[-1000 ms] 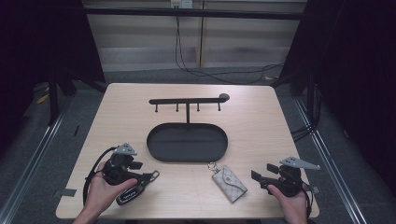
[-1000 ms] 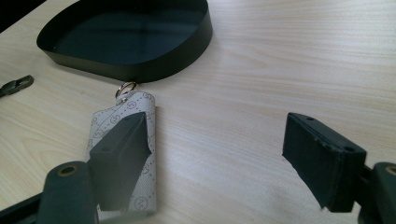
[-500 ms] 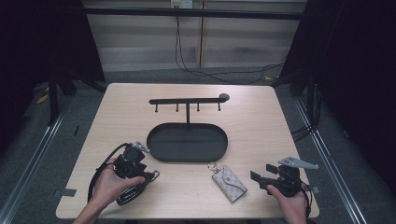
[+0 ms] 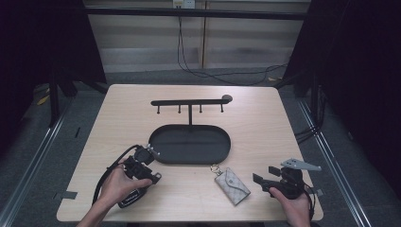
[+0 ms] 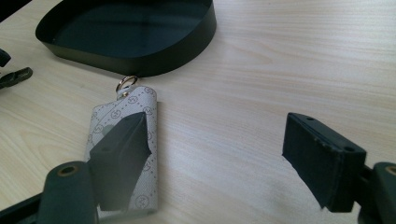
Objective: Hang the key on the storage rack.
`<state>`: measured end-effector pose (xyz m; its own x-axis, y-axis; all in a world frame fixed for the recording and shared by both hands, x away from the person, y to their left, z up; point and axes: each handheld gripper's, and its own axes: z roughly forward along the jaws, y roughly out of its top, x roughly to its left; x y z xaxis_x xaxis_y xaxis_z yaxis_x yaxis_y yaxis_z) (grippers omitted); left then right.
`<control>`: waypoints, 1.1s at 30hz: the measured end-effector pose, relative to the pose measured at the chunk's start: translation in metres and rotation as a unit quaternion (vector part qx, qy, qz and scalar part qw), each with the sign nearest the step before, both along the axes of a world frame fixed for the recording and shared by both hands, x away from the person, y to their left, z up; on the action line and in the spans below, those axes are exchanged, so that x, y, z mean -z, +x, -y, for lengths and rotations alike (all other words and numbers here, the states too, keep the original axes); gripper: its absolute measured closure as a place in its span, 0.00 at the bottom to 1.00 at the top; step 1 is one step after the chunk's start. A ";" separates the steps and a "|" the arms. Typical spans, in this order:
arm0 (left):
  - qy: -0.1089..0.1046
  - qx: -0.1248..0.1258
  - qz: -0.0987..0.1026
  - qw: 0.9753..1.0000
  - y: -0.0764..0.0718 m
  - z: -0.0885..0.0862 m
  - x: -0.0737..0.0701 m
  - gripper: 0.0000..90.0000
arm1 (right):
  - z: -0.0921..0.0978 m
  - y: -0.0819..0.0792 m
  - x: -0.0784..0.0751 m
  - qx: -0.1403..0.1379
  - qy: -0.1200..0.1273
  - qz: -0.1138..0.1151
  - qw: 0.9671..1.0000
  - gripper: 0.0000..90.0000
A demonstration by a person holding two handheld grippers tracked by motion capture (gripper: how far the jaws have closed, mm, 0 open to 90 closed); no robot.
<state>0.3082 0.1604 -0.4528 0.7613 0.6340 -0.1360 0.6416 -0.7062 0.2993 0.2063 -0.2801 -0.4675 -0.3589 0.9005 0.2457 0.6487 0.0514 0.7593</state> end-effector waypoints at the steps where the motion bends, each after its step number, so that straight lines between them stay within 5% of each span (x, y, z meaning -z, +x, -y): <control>1: 0.006 0.002 -0.001 1.000 0.001 0.000 0.001 0.60 | 0.000 0.000 0.000 0.000 -0.001 0.000 1.000 0.25; 13: 0.036 0.015 -0.028 0.999 0.007 0.007 0.012 0.68 | 0.000 0.001 0.001 0.002 -0.008 -0.006 1.000 0.25; 18: 0.048 0.023 -0.025 0.998 0.007 0.011 0.012 0.71 | 0.000 0.001 0.002 0.005 -0.008 -0.008 1.000 0.25; 25: 0.100 0.028 -0.017 0.994 0.004 0.025 0.011 0.71 | 0.000 0.001 0.002 0.005 -0.010 -0.008 1.000 0.25; 33: 0.117 0.022 -0.024 0.993 0.003 0.031 0.010 0.78 | -0.001 0.002 0.002 0.002 -0.012 -0.010 1.000 0.25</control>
